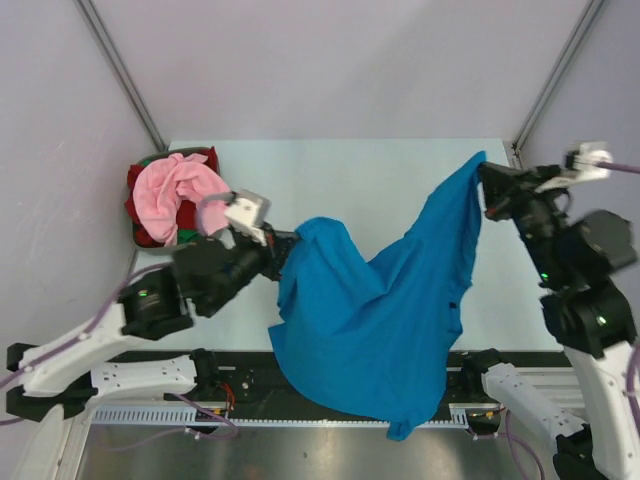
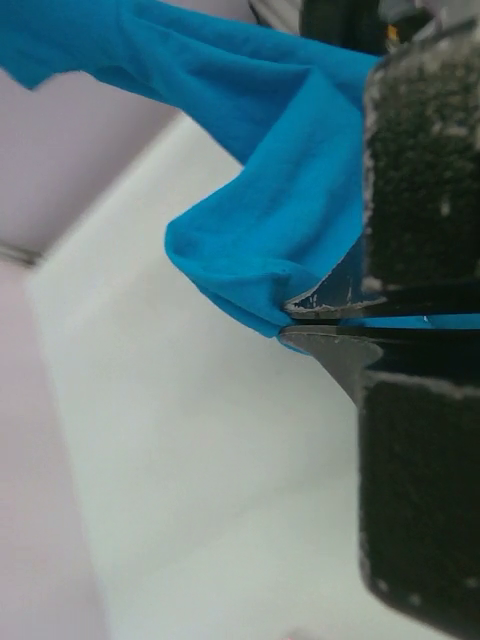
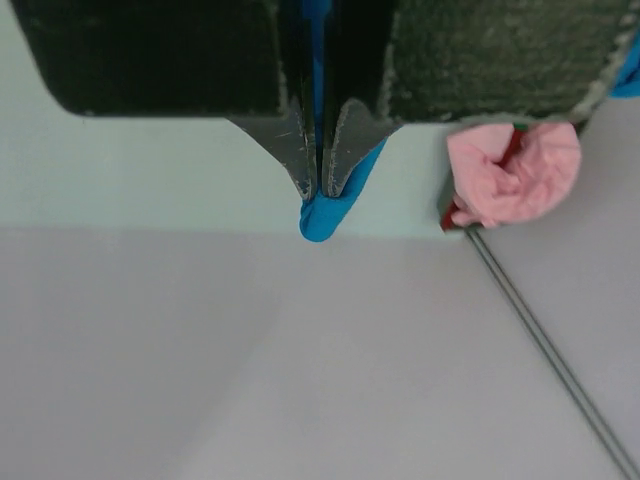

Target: Fold and stack the t-shirts

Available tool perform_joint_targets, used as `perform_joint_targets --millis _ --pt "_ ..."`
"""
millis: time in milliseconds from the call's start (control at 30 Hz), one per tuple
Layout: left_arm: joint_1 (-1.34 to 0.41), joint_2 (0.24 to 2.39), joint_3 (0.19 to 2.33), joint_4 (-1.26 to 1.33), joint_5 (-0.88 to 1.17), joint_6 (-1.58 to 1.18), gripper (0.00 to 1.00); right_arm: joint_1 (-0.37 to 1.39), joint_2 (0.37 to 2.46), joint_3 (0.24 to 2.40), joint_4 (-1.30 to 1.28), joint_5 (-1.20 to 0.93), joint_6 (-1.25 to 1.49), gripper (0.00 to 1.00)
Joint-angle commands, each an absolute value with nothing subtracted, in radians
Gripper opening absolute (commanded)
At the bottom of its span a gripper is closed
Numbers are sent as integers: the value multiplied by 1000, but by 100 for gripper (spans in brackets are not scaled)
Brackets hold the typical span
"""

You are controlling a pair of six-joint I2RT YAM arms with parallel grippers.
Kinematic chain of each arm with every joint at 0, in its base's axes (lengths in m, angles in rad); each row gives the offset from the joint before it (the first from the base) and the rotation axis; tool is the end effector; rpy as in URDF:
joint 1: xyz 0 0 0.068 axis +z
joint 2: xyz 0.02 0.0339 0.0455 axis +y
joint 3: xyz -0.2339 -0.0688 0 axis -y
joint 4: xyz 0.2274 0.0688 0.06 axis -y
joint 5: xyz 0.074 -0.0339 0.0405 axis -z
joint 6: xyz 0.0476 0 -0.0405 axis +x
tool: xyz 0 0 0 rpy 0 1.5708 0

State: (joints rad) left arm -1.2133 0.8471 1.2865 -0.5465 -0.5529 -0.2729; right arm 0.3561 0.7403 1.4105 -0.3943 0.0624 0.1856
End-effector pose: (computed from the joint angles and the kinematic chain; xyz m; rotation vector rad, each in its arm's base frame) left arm 0.0791 -0.1404 0.4276 0.3731 1.6633 -0.6588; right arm 0.0996 0.0339 0.4926 -0.0575 1.3059 0.4228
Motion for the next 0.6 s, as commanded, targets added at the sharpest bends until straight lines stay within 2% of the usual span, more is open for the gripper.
perform_joint_targets --millis 0,300,433,567 --pt "-1076 864 1063 -393 -410 -389 0 353 773 1307 -345 155 206 0" --pt "-760 1000 830 -180 -154 -440 0 344 981 1151 -252 307 253 0" --pt "-632 1086 818 -101 -83 -440 0 322 1094 1140 -183 363 278 0" --pt "-490 1202 906 -81 -8 -437 0 298 1201 1140 -83 377 275 0"
